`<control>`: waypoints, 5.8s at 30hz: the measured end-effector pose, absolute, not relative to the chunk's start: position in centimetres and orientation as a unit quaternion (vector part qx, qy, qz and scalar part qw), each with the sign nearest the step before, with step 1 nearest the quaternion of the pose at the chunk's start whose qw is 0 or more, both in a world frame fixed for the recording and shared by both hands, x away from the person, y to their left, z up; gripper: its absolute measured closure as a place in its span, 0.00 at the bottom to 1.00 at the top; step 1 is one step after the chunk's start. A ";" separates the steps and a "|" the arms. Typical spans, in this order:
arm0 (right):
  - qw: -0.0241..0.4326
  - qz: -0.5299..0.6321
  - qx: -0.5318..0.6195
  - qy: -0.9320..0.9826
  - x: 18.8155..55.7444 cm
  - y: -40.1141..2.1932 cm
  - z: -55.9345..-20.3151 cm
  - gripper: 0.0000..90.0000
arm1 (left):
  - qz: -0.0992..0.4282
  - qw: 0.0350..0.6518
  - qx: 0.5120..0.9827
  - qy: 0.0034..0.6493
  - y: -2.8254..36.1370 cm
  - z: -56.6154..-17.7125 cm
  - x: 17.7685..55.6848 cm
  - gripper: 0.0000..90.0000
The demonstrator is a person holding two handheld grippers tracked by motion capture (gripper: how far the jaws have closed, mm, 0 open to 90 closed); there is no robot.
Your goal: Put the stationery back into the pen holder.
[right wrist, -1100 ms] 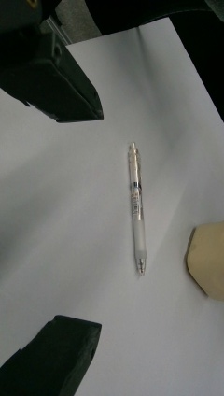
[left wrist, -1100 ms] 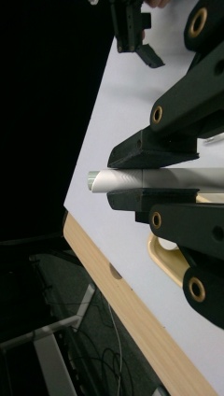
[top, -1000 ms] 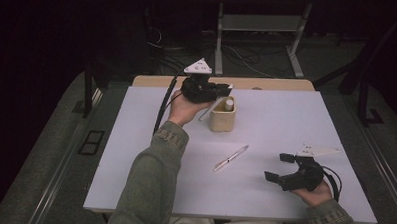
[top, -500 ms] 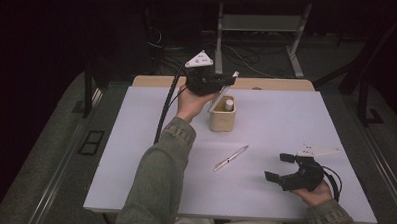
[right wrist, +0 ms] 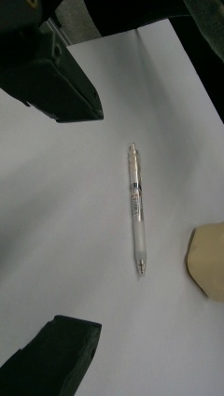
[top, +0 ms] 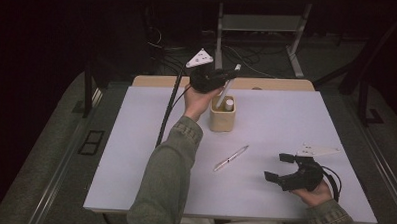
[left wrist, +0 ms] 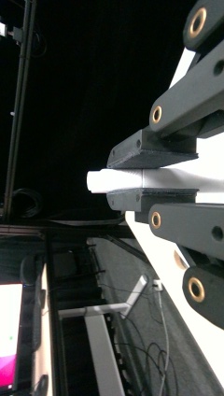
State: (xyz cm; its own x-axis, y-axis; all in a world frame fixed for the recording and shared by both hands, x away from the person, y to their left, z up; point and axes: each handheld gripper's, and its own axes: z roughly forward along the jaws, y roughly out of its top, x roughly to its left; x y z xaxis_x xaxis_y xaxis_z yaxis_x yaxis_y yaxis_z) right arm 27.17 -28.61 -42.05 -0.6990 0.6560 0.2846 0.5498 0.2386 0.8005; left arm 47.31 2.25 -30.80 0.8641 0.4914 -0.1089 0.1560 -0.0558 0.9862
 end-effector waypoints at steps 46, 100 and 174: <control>0.054 0.481 0.383 0.787 27.2 -28.5 -42.1 0.00 | 0.095 0.570 0.755 0.311 3.6 -35.4 47.7 0.65; 0.066 0.482 0.393 0.780 27.3 -29.0 -42.1 0.00 | 0.026 0.461 0.856 0.234 1.5 -34.4 40.3 0.00; 0.066 0.480 0.390 0.783 27.2 -28.9 -42.1 0.00 | -0.013 0.329 0.905 0.268 -4.9 -43.4 39.5 0.69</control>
